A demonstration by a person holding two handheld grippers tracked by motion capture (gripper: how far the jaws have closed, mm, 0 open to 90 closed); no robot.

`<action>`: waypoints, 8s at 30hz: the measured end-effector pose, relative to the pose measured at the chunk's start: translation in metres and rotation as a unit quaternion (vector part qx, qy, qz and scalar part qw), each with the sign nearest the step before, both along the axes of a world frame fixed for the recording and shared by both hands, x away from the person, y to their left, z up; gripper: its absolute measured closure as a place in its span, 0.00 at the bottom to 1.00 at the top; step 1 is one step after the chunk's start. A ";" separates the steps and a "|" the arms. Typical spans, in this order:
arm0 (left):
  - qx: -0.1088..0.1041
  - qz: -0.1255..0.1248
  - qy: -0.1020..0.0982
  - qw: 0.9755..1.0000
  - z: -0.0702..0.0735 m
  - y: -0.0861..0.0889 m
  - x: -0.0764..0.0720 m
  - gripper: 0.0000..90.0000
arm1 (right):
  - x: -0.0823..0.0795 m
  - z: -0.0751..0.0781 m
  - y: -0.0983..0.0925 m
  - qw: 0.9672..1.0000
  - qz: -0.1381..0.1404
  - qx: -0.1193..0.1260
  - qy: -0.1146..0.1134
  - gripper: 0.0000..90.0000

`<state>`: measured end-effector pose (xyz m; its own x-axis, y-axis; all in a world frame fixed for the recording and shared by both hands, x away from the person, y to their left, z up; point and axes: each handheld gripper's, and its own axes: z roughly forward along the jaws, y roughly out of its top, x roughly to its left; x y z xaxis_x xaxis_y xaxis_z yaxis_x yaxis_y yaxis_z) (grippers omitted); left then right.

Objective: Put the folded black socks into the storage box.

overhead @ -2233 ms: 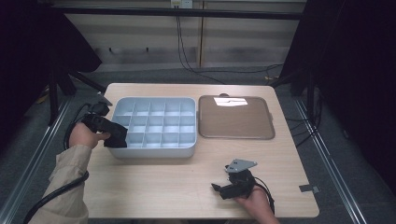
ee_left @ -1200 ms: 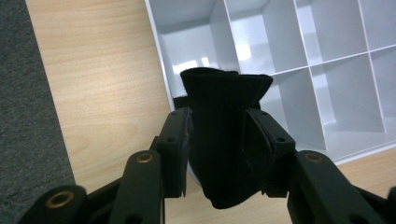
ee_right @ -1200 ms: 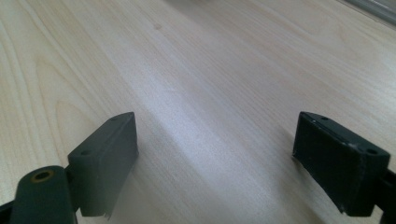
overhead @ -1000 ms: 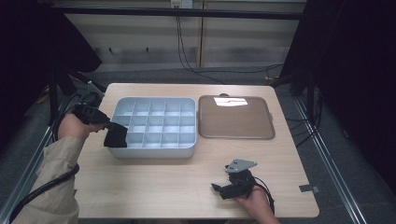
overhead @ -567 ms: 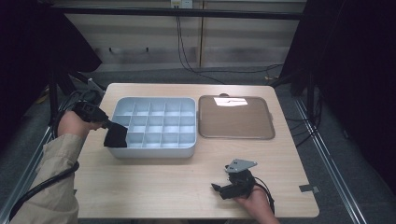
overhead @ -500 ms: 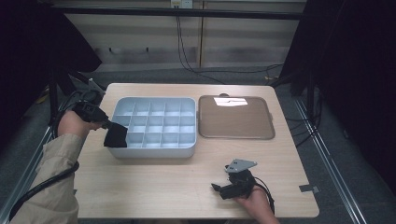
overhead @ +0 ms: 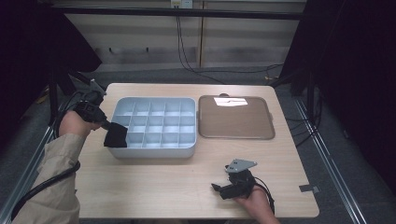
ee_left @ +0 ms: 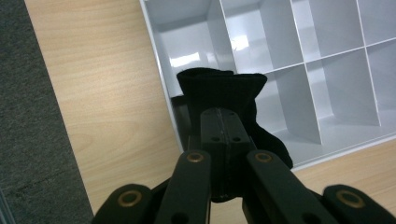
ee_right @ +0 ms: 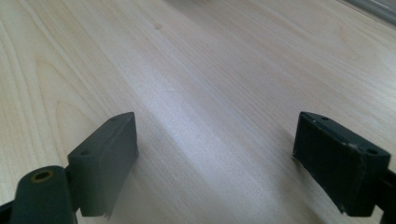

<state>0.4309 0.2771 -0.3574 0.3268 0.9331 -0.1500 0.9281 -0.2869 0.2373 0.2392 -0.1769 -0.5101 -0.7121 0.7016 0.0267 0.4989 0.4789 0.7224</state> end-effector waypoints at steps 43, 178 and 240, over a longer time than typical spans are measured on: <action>0.008 -0.006 0.025 1.000 -0.041 -0.009 0.004 1.00 | 0.000 0.000 0.000 1.000 0.000 0.001 -0.001 0.15; -0.031 -0.013 0.000 0.999 -0.031 -0.009 -0.016 0.36 | -0.001 0.000 0.002 1.000 0.001 0.001 -0.001 0.14; -0.082 -0.053 -0.041 0.994 -0.036 -0.005 -0.069 0.29 | 0.001 0.000 0.001 1.000 0.007 -0.002 0.000 0.14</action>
<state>0.3615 0.2718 -0.3933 0.4400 0.8580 -0.2650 0.8699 -0.3339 0.3630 0.2397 -0.1756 -0.5104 -0.7214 0.6921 0.0245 0.4923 0.4877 0.7210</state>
